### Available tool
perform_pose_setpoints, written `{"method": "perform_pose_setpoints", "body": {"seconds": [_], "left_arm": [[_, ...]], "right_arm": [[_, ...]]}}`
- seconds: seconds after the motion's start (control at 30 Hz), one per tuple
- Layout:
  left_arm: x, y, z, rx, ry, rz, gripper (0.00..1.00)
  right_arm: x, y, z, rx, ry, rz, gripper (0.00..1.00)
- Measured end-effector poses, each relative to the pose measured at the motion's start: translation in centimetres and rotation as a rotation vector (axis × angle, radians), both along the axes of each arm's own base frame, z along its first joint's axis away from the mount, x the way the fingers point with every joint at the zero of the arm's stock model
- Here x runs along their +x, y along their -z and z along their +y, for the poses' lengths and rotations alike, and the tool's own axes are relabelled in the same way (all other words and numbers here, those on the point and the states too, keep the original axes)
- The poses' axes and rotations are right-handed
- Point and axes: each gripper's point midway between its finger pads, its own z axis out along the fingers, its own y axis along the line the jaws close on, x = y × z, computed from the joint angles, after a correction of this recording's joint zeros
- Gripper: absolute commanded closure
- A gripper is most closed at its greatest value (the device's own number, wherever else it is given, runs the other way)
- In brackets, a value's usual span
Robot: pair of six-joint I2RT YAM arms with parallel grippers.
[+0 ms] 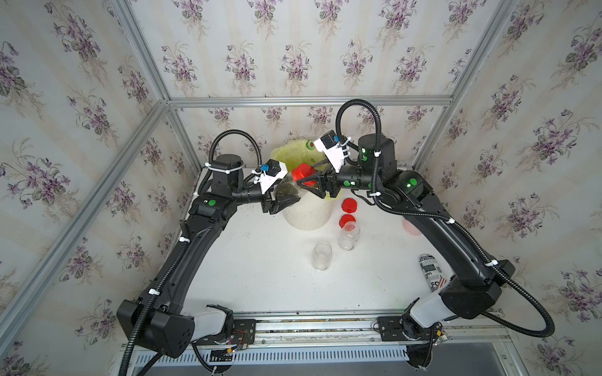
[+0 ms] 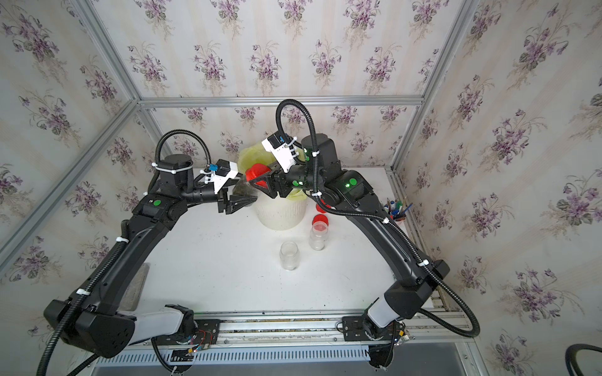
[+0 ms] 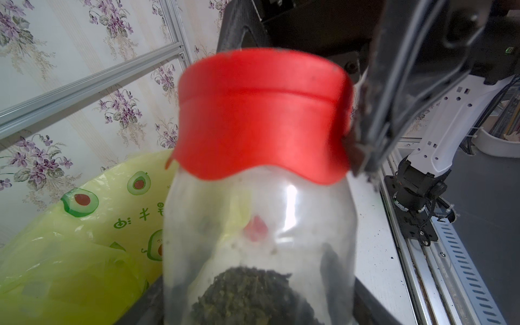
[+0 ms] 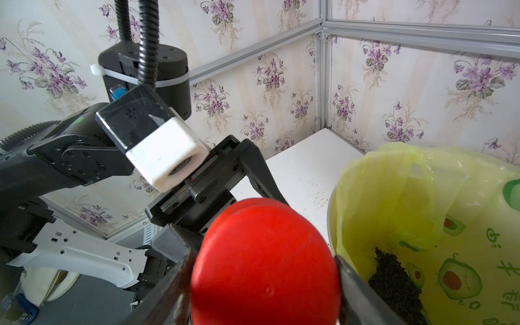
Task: Empty moldy tea leaves from jars
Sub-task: Unscrew the lid from the jar.
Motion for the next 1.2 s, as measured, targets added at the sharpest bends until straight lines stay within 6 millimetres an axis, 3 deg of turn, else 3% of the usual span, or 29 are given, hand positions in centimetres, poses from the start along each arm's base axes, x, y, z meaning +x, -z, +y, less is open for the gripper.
{"method": "perform_pose_setpoints", "body": {"seconds": [0.33, 0.8, 1.2], "left_arm": [[0.2, 0.3, 0.1, 0.012, -0.013, -0.001, 0.44], [-0.6, -0.2, -0.1, -0.004, 0.035, -0.003, 0.44], [-1.8, 0.0, -0.4, -0.015, 0.097, 0.026, 0.44]], "right_arm": [[0.3, 0.4, 0.0, -0.004, -0.04, 0.0, 0.61], [-0.8, -0.4, -0.1, -0.074, -0.233, -0.128, 0.67], [-2.2, -0.2, 0.1, -0.177, -0.452, -0.343, 0.63]]}}
